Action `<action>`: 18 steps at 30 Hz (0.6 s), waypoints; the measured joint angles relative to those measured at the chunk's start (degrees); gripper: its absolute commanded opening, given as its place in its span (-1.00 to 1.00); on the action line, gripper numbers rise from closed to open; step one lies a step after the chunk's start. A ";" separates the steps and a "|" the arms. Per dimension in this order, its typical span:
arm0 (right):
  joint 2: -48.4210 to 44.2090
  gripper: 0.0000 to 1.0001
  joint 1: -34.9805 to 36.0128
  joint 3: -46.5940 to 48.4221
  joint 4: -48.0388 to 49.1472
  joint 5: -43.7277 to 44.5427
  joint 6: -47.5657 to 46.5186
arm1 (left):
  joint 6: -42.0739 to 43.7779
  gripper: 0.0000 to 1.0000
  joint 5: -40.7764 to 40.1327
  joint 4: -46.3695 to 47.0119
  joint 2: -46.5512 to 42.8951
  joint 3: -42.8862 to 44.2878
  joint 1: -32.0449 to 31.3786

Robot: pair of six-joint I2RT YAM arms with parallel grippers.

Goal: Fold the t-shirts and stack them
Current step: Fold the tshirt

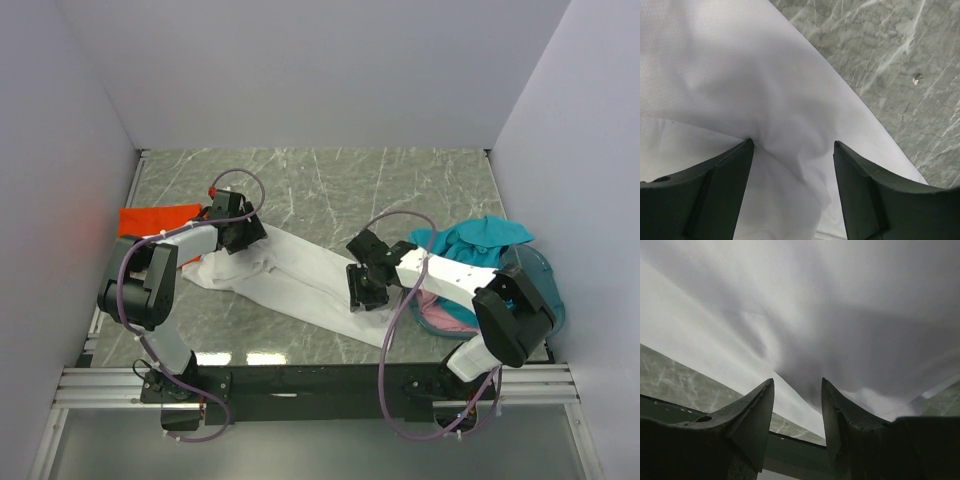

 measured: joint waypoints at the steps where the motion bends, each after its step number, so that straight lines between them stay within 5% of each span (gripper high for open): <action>1: -0.07 -0.01 0.20 -0.50 -0.07 -0.17 0.00 | 0.00 0.46 0.00 0.02 0.00 0.00 0.00; 18: -1.95 -0.01 1.55 -5.18 -1.86 -1.79 0.07 | 0.46 0.46 0.17 0.11 0.17 0.15 0.00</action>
